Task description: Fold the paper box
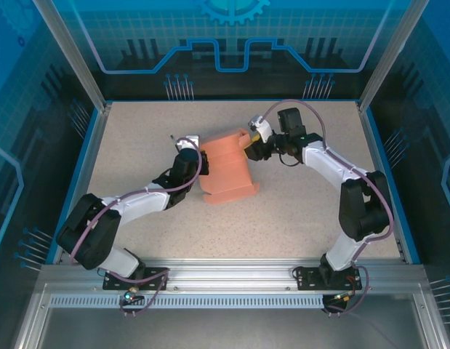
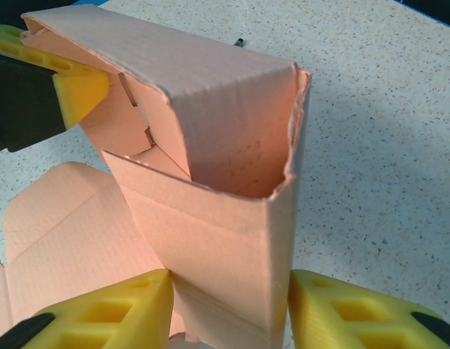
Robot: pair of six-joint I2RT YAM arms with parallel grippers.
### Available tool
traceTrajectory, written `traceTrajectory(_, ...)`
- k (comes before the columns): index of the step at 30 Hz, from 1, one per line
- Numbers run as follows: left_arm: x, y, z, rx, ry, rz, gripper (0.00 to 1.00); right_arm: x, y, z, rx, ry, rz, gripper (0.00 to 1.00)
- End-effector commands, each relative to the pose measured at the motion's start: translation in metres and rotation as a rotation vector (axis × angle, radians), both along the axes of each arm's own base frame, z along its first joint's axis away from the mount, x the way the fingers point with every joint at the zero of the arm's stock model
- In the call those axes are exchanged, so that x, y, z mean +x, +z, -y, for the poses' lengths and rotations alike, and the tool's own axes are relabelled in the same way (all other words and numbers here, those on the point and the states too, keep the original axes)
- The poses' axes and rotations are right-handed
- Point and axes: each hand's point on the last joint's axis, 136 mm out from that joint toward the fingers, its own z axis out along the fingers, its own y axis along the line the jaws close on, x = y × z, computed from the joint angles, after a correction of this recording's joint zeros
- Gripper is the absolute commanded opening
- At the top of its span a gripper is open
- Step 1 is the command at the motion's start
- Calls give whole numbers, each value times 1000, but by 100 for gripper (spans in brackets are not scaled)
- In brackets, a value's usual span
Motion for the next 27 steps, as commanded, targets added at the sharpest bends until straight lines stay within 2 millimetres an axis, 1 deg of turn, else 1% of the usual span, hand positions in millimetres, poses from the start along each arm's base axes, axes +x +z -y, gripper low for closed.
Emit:
traceTrajectory(1,-7,6,12,-25,-60,5,4,4,13,-16,36,76,54,41)
traceTrajectory(8,-7,8,12,-27,-62,8,4,9,17,-20,51,87,73,35)
traceTrajectory(14,-7,6,13,-26,-64,2,4,14,19,-23,49,56,89,34)
traceTrajectory(17,-6,7,13,-27,-63,5,4,17,17,-23,29,24,93,33)
traceTrajectory(23,-7,5,14,-28,-67,1,4,23,12,-24,22,-37,113,35)
traceTrajectory(27,-7,6,14,-29,-68,2,4,33,12,-23,14,-109,146,35)
